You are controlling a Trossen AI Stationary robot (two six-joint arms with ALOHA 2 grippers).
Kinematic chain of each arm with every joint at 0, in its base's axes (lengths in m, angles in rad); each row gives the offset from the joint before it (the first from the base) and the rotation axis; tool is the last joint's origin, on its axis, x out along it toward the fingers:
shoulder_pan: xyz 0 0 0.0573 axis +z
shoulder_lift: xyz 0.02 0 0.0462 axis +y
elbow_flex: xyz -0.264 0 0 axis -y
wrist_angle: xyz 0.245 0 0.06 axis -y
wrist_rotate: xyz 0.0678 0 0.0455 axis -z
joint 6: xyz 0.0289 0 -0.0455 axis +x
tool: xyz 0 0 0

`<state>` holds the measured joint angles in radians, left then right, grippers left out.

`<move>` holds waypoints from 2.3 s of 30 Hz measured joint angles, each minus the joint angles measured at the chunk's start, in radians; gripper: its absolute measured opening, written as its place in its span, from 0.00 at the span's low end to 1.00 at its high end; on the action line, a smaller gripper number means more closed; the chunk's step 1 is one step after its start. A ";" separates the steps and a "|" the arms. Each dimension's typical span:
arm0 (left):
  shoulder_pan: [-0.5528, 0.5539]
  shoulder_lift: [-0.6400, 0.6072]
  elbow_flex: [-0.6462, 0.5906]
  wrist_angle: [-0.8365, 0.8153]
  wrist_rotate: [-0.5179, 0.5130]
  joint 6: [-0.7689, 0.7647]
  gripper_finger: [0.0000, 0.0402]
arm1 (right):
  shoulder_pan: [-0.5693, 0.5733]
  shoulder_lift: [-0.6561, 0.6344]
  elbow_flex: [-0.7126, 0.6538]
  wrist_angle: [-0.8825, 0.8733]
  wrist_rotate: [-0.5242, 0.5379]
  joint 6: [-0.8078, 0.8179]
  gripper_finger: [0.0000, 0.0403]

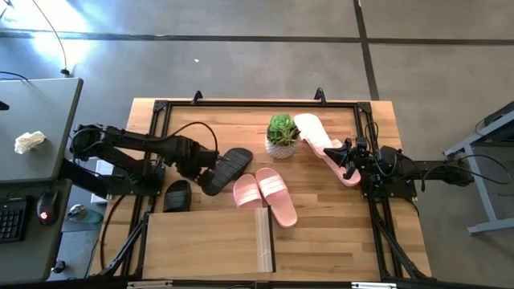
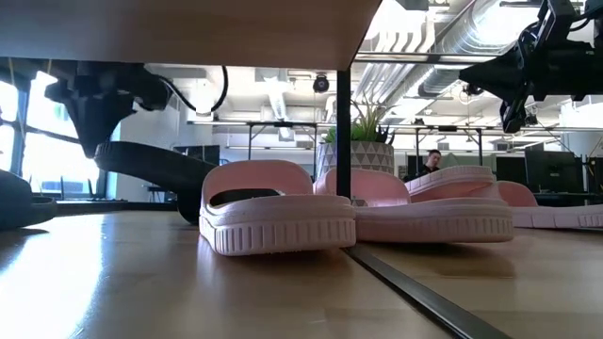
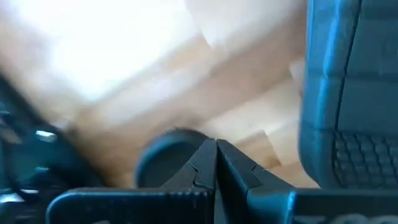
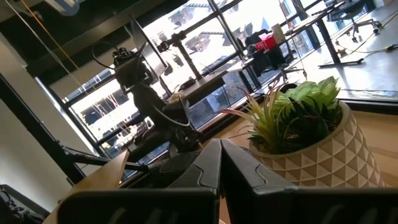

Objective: Pick and place slides into the shelf
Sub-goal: Put the black slide under the shelf

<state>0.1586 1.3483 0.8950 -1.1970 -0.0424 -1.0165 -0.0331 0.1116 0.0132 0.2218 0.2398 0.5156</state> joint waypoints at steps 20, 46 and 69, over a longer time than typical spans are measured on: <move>0.240 0.001 -0.216 0.134 0.131 0.065 0.01 | 0.000 0.000 0.000 0.000 -0.006 0.010 0.00; 0.240 0.002 -0.256 0.183 0.143 0.043 0.00 | 0.000 0.000 0.000 0.000 -0.007 0.001 0.00; -0.080 0.002 -0.349 0.314 0.282 -0.228 0.00 | 0.000 0.000 0.000 0.000 -0.007 0.000 0.00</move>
<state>0.0788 1.3502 0.5457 -0.8833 0.2399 -1.2446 -0.0330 0.1120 0.0132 0.2214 0.2329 0.5156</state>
